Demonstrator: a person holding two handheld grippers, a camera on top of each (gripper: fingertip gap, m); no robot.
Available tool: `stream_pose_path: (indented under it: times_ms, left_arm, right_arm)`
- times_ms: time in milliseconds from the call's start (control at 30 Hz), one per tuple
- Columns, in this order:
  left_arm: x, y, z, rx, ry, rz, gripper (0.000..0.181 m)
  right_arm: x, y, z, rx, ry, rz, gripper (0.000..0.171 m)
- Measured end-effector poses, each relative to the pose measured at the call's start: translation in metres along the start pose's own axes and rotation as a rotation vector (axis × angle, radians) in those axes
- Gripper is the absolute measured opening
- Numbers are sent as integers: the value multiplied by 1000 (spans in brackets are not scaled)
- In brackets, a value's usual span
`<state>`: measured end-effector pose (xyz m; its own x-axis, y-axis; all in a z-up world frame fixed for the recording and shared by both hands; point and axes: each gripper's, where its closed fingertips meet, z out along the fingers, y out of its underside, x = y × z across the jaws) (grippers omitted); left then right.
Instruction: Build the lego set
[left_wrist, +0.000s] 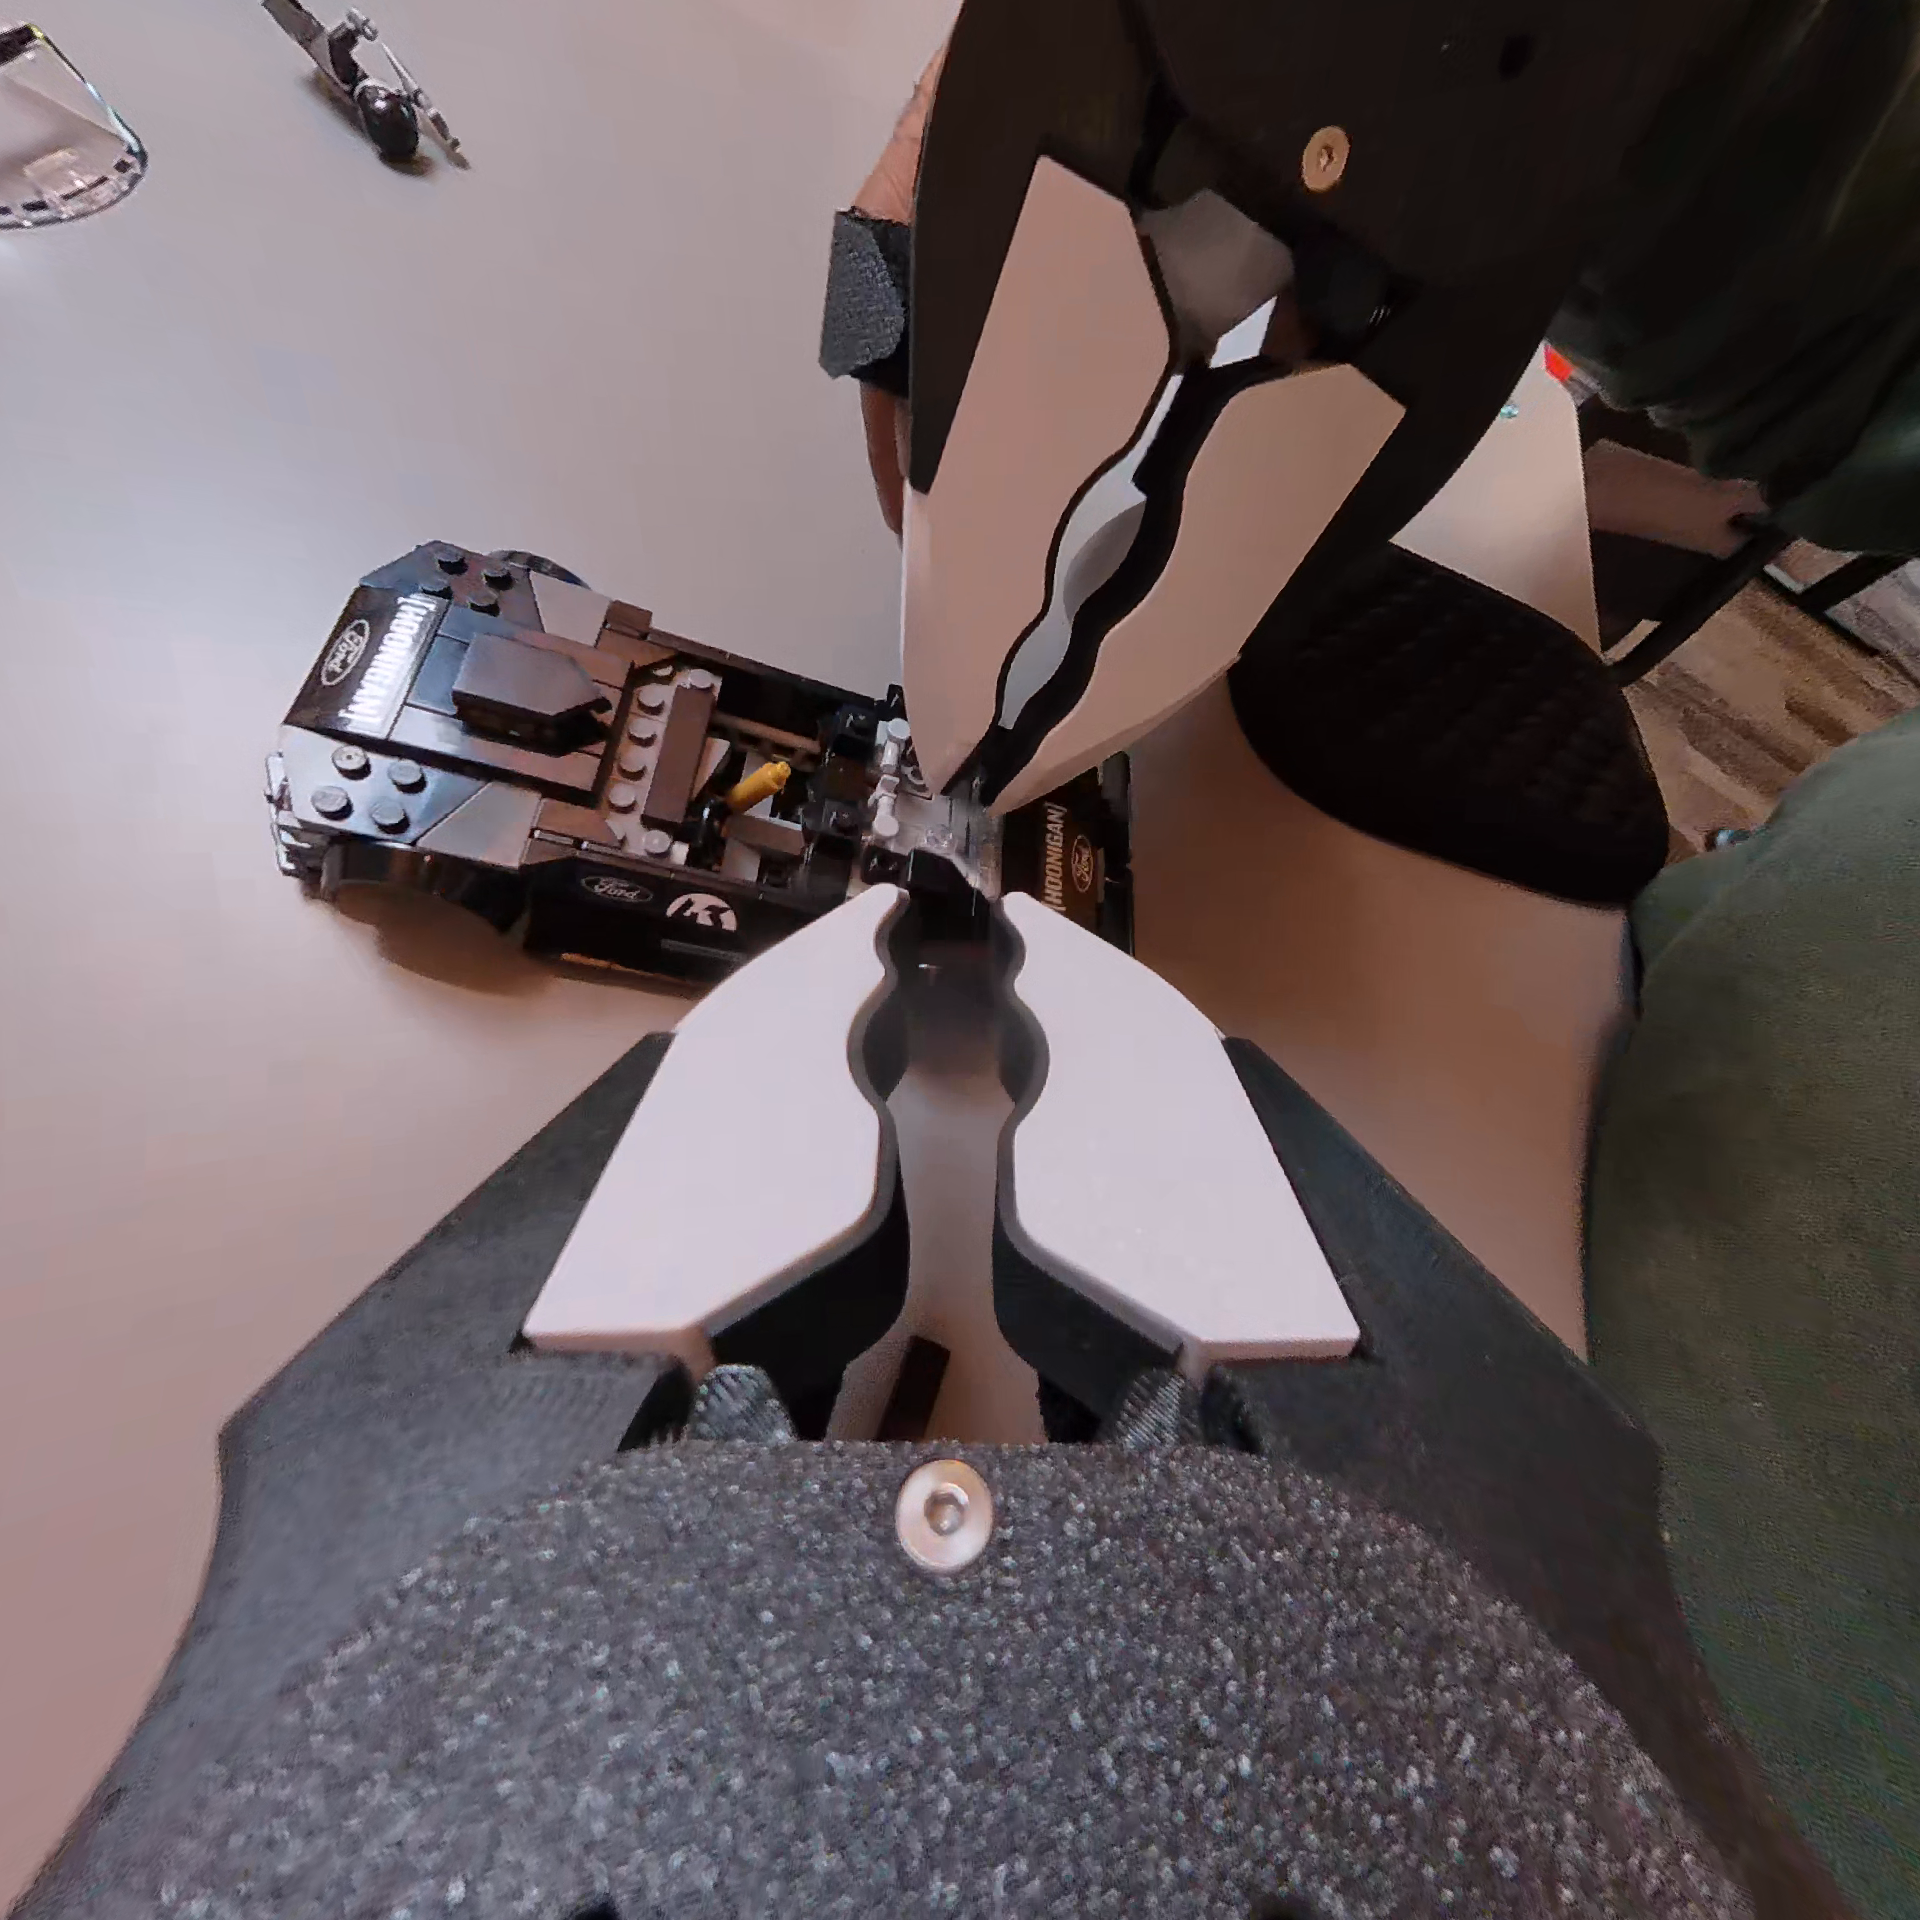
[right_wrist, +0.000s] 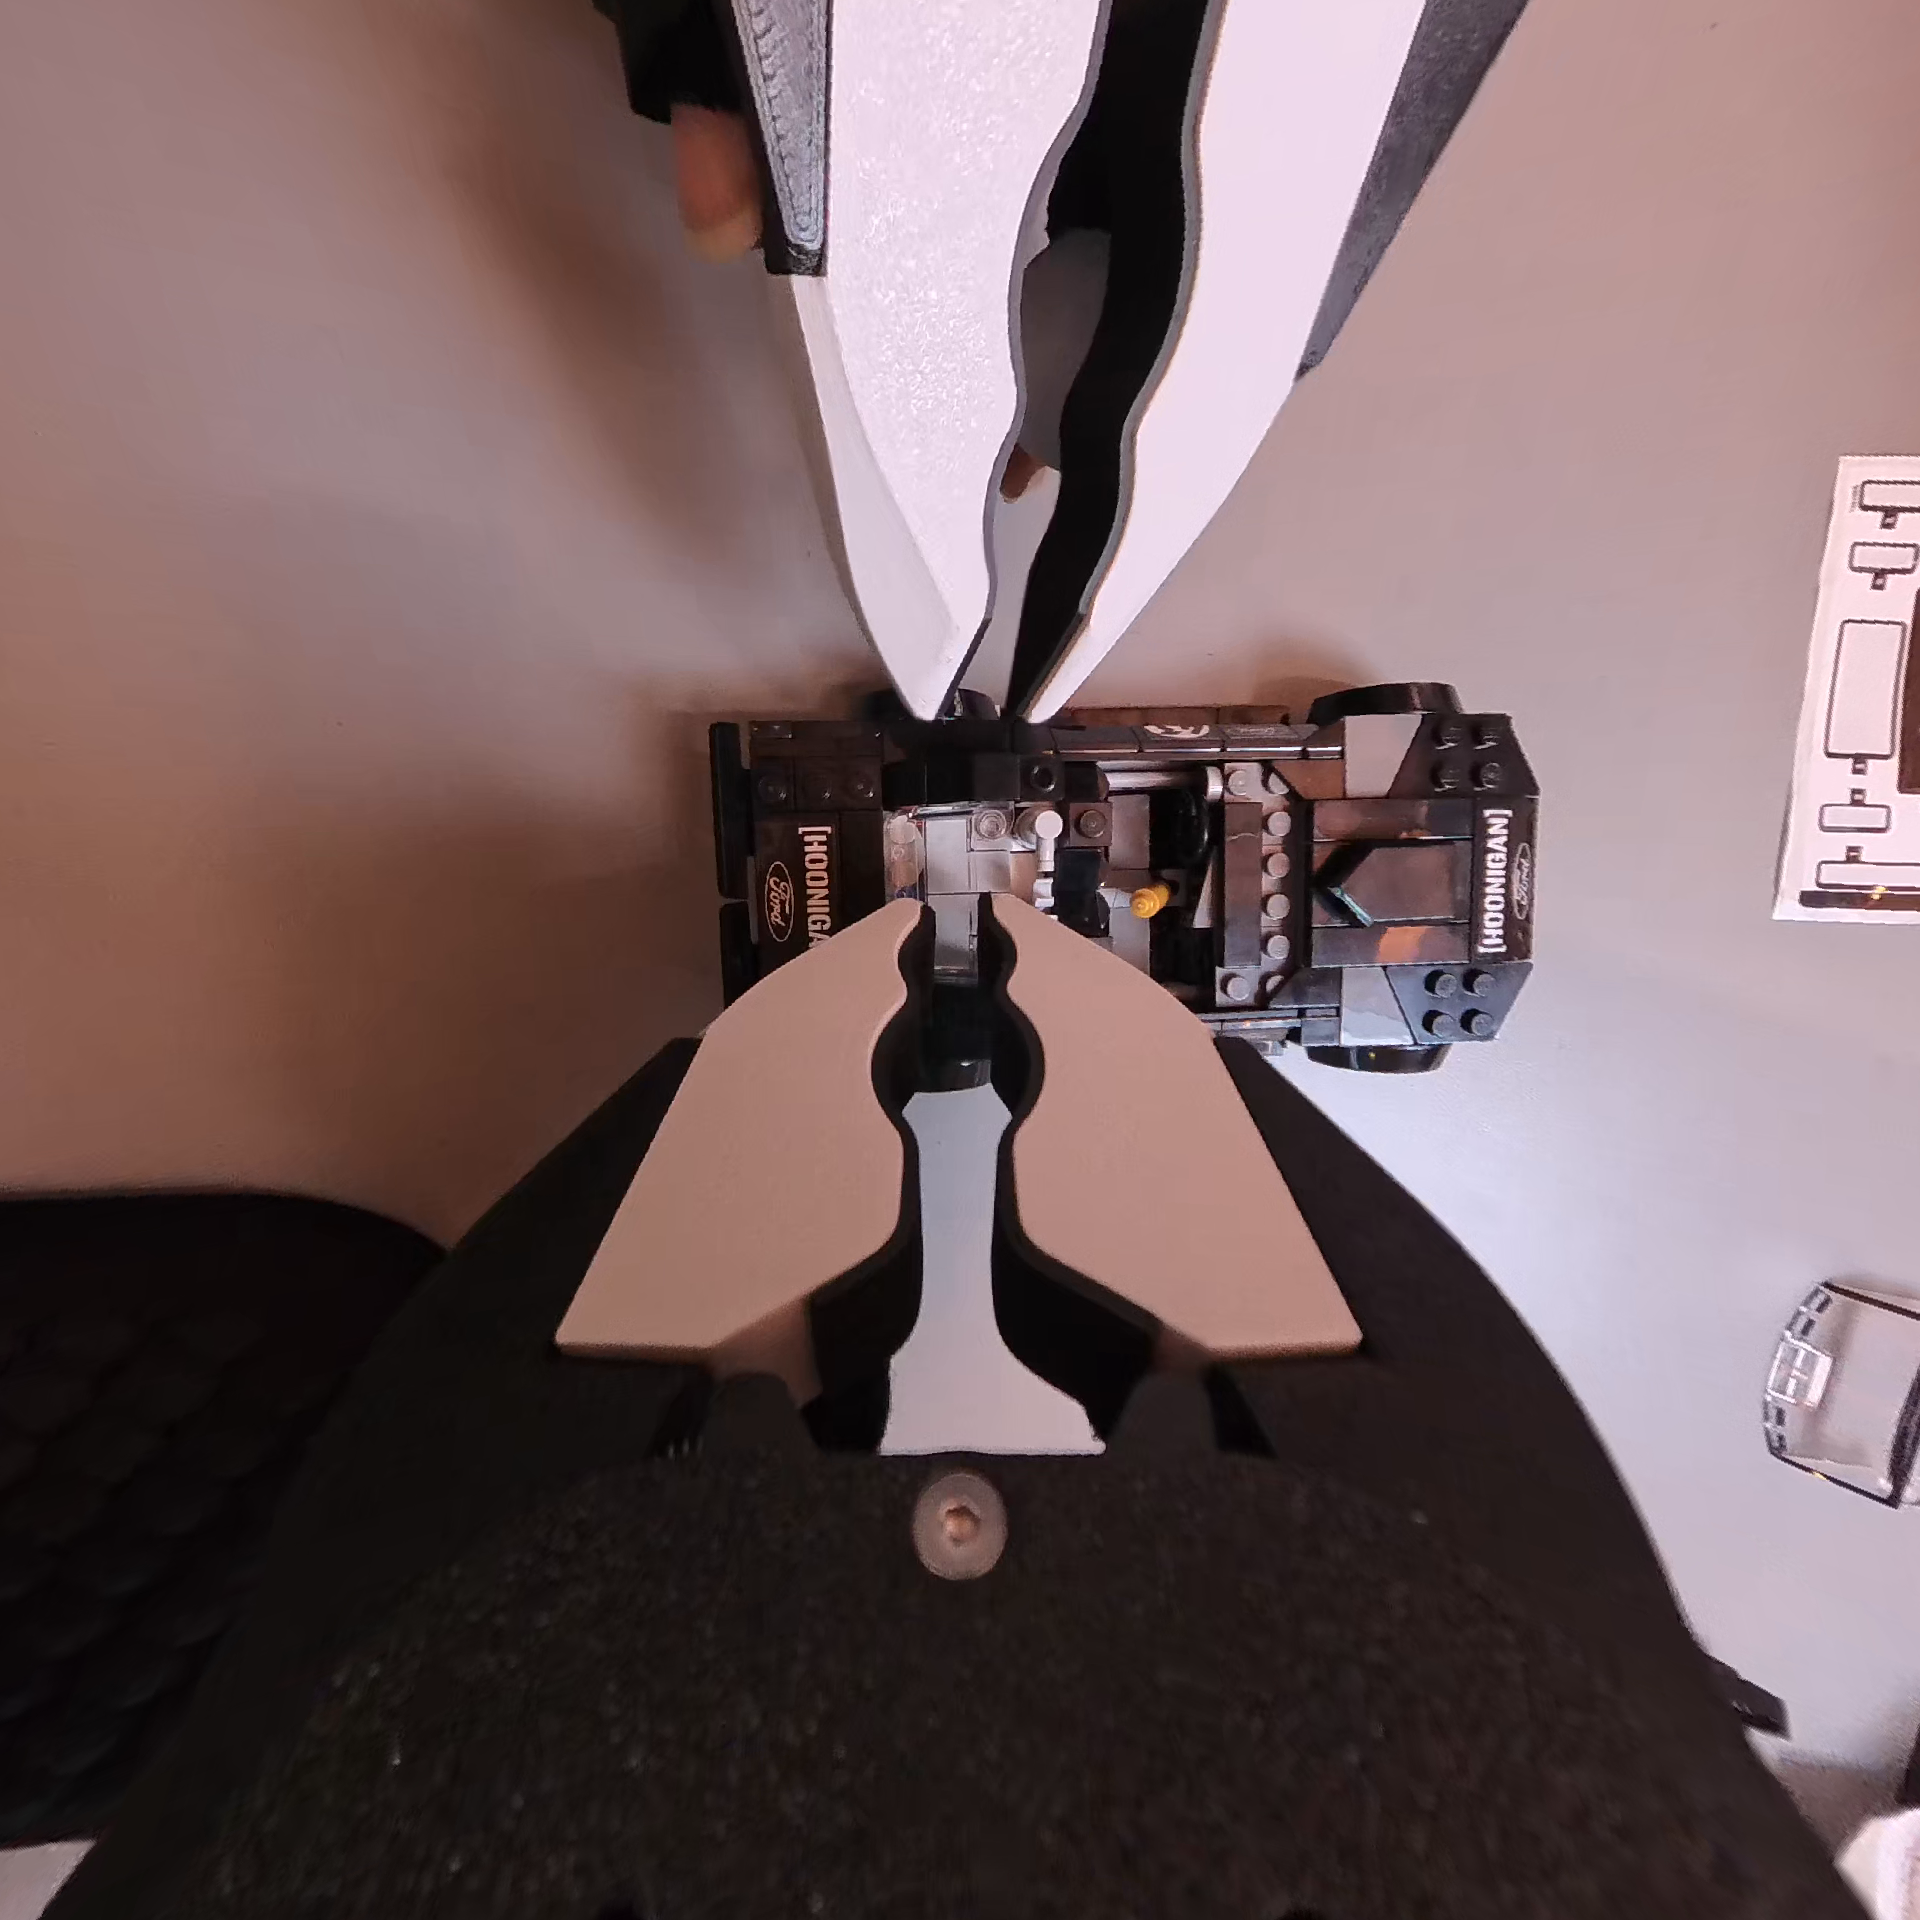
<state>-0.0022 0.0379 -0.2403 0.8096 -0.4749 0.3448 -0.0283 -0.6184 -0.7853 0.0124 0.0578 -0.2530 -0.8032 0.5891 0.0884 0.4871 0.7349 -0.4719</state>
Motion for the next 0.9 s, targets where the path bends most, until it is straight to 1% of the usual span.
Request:
stream_pose_path:
  times_ms: [267, 700, 900]
  left_arm:
    - [-4, 5, 3, 4, -32, 16, 14]
    - [-4, 8, 10, 14, -43, 30, 13]
    - [-4, 8, 10, 26, -51, 25, 13]
  right_arm:
    - [0, 0, 0, -2, 0, 20, 8]
    - [-1, -1, 2, -83, -33, 7, 8]
    - [-2, -1, 3, -144, 16, -51, 8]
